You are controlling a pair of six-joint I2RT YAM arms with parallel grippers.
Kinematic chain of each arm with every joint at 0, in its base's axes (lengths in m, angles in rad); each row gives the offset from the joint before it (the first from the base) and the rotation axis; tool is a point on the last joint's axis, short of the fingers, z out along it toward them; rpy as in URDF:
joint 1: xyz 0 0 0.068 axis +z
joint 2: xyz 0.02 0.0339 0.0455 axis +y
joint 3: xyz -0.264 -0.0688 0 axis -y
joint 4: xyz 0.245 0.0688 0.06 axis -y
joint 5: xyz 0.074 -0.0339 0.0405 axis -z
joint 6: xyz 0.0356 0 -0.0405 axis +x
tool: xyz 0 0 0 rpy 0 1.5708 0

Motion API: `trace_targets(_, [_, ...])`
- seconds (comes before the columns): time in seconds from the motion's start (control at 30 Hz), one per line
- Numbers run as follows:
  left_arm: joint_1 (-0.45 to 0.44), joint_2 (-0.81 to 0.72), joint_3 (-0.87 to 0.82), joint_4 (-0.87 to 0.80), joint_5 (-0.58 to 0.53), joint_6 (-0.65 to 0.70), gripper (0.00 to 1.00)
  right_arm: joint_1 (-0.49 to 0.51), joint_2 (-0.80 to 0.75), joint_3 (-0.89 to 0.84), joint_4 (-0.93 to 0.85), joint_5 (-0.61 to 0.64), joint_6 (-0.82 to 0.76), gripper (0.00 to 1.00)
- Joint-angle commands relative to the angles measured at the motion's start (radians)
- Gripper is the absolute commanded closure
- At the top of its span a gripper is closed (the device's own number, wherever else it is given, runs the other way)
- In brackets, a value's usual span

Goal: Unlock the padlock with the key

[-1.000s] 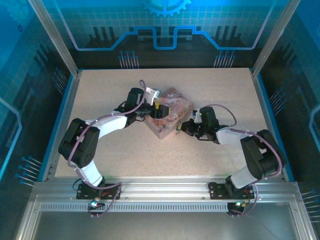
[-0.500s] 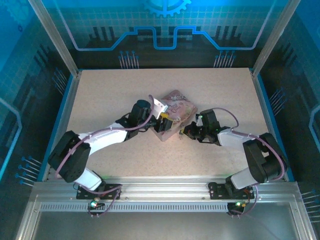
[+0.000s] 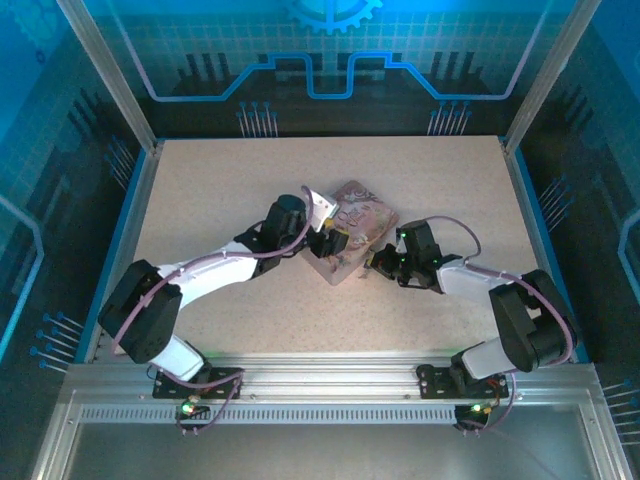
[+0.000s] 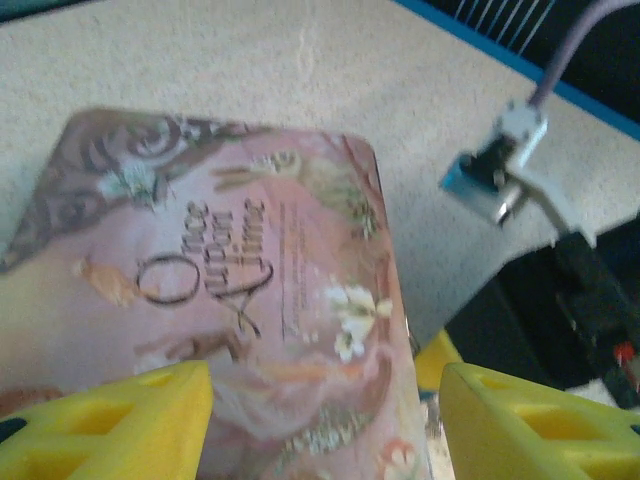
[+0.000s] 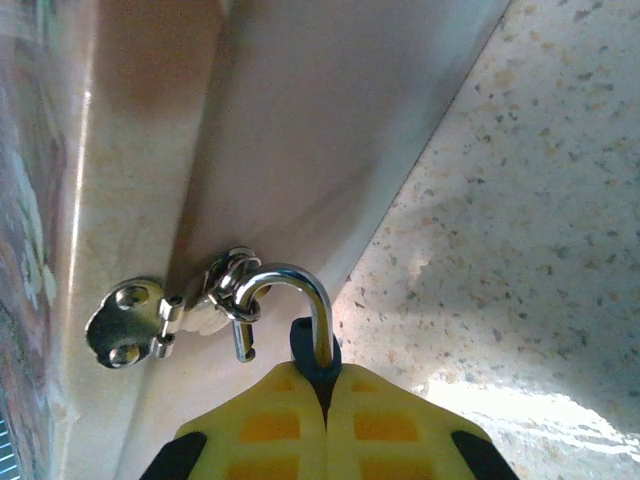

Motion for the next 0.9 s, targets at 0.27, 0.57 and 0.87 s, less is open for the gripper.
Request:
trace_targets(0.27, [0.061,0.083,0.152,0.005,0.064,-0.031,0.37,0.014,-0.012,-0.123,0.321,0.066,0.099,1.0])
trace_targets(0.57, [0.115,0.165,0.227,0.017,0.12,-0.058,0.35,0.033,-0.115,-0.142,0.256,0.216,0.189,1.0])
trace_targets(0.87, [0.145,0.218,0.226,0.05,0.198,-0.069,0.35,0.034,-0.043,-0.108,0.262,0.235,0.183,1.0])
